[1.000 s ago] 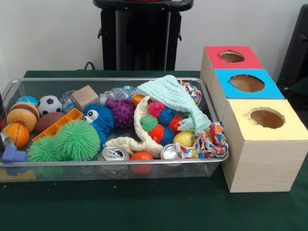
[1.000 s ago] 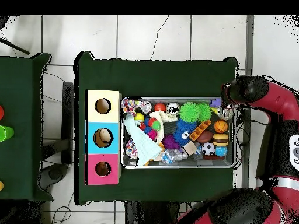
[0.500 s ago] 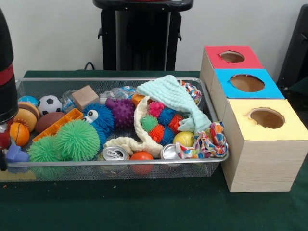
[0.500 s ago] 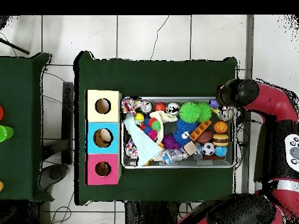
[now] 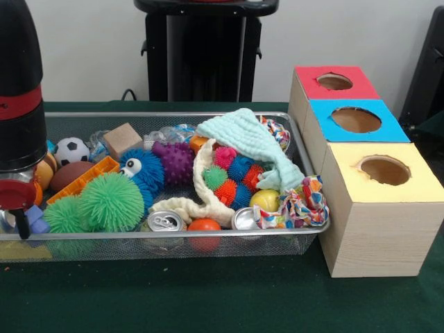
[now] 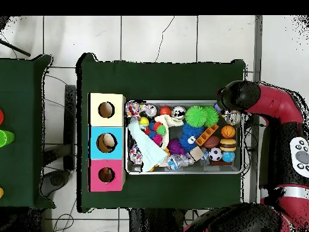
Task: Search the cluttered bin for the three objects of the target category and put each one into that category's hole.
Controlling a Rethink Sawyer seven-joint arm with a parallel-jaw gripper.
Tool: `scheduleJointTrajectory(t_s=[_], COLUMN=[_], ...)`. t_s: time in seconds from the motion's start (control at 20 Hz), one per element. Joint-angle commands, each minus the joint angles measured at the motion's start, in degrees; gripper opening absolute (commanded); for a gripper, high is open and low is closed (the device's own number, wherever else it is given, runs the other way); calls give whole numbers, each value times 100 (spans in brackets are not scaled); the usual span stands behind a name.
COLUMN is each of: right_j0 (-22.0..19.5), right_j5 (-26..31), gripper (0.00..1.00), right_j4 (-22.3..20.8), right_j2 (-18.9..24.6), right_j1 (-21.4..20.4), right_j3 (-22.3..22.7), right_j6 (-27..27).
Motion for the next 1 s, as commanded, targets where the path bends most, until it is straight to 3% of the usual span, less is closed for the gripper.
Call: scheduleJointTrajectory(t_s=[0.05, 0.8, 1.0], right_j0=[93, 241, 70], right_j5=[-148, -244, 10], gripper=[100, 100, 100], right_j4=[-224, -340, -63], right_j2=[89, -63, 169], right_j1=[-243, -404, -227], right_j3=[950, 1073, 988], right_j6=[-35, 366, 126])
